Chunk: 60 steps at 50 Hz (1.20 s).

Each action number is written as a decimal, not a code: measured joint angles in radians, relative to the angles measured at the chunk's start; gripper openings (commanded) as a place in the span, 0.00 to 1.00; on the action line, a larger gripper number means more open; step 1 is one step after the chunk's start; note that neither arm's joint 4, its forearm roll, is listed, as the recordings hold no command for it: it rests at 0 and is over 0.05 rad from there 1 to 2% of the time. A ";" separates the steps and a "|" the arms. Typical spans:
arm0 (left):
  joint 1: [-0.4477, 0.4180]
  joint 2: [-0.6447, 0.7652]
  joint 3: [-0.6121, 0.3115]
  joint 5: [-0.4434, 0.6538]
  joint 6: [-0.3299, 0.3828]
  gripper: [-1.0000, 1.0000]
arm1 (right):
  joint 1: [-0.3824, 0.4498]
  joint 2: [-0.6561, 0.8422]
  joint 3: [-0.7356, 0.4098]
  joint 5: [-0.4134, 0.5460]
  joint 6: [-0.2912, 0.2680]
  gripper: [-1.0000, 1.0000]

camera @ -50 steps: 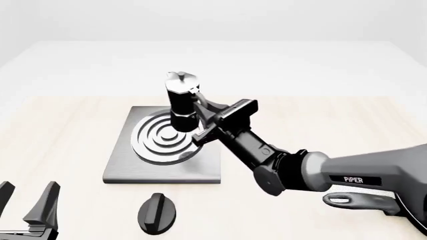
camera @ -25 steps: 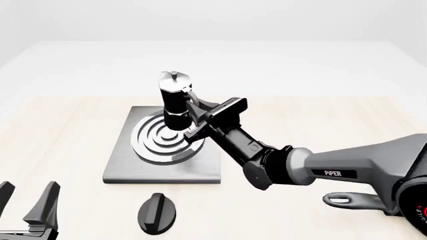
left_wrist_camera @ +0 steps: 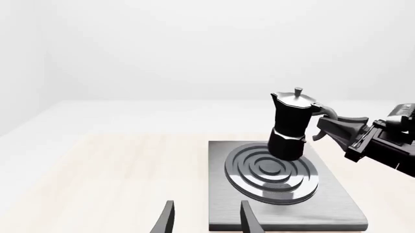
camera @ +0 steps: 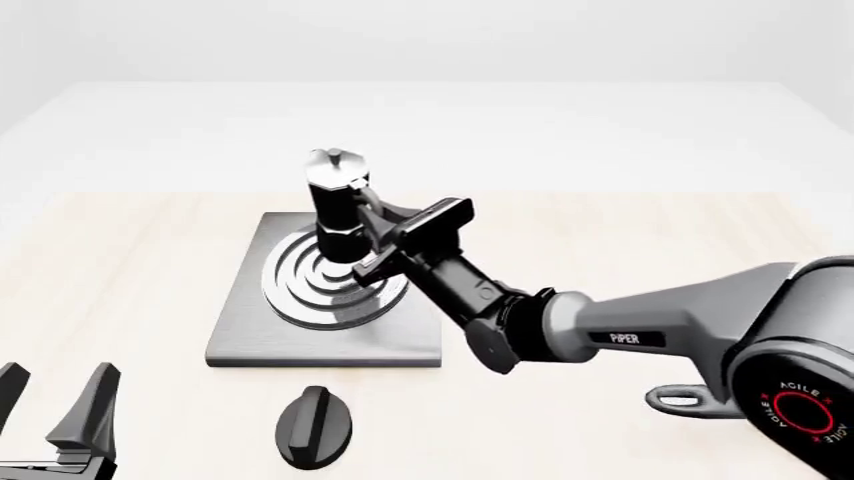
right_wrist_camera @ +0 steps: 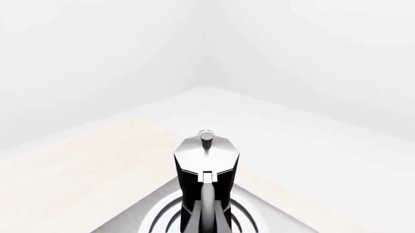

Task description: Put the moka pot on the stove.

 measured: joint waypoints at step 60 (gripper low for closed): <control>0.000 0.000 0.000 0.000 0.000 1.00 | 0.017 0.145 -0.106 0.030 -0.005 0.00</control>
